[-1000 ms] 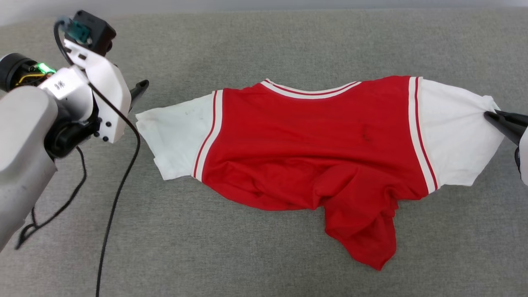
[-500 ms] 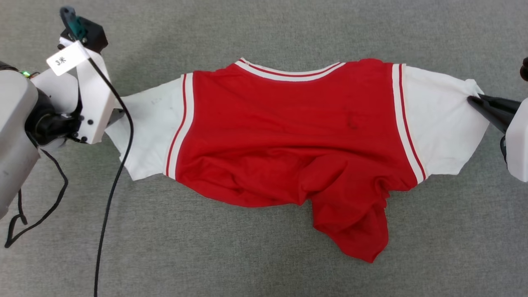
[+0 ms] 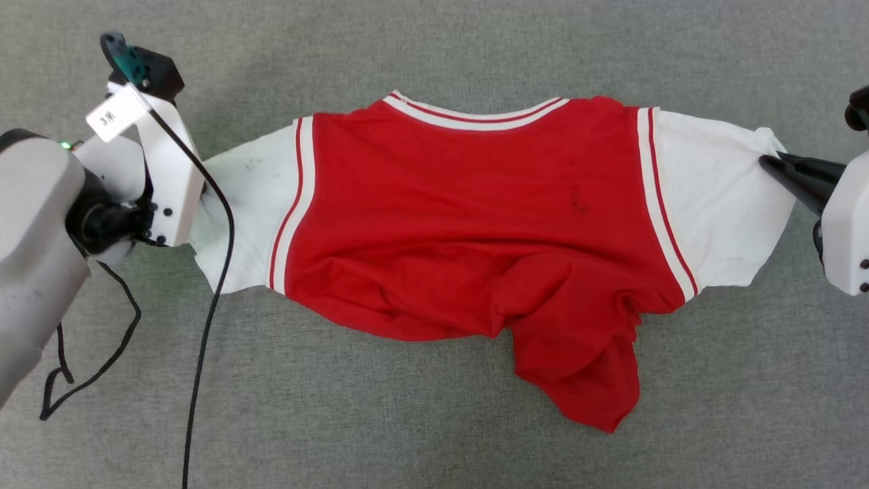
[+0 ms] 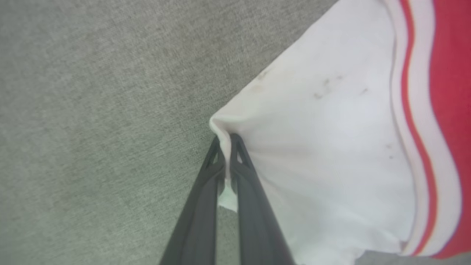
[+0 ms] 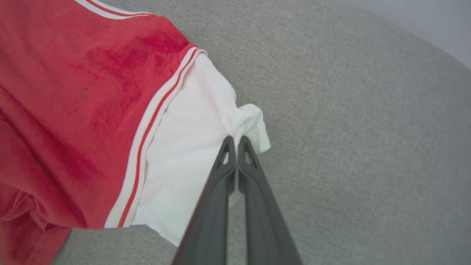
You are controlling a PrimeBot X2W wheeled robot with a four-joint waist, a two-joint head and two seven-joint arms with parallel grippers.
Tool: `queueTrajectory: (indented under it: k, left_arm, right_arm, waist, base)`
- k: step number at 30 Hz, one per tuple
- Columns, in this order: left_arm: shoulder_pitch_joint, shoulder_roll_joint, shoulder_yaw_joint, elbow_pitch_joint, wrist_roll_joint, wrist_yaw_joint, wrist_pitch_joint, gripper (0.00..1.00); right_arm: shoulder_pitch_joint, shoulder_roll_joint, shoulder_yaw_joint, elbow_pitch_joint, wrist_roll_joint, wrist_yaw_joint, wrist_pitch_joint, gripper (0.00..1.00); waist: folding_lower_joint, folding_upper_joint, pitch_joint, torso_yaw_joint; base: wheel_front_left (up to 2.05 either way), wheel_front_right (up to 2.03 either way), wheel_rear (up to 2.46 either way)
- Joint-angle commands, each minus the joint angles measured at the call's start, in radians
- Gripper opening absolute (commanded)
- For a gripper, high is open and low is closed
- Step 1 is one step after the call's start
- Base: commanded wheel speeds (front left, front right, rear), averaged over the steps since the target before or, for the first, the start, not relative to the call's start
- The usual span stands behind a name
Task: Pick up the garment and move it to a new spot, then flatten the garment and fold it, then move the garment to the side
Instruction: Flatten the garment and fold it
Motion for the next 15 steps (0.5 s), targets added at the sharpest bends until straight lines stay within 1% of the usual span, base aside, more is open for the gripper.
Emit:
queueTrajectory:
  k: [1,3,9,15]
  left_arm:
    - [0.062,-0.013,-0.032,0.015,0.007,-0.003,0.002,0.00]
    - [0.046,-0.007,-0.034,0.004,0.019,-0.003,-0.037,0.00]
    - [0.003,0.021,-0.023,-0.057,0.045,-0.002,-0.192,0.00]
    - [-0.030,0.061,-0.015,-0.145,0.092,-0.003,-0.351,0.00]
  right_arm:
    - [-0.019,0.006,0.002,0.005,0.005,-0.001,-0.007,0.00]
    - [-0.024,0.007,0.011,0.011,0.003,-0.001,-0.015,0.00]
    - [-0.037,-0.003,0.016,0.028,-0.003,-0.001,-0.093,0.00]
    - [-0.057,-0.027,-0.011,0.036,-0.009,-0.001,-0.182,0.00]
  waist:
    - [0.0000,-0.0001,-0.017,0.006]
    - [0.0000,-0.0001,-0.040,0.012]
    - [0.0000,-0.0001,-0.133,0.034]
    - [0.0000,-0.0001,-0.220,0.057]
  base:
    - [0.00,0.00,0.00]
    - [0.00,0.00,0.00]
    - [0.00,0.00,0.00]
    - [0.00,0.00,0.00]
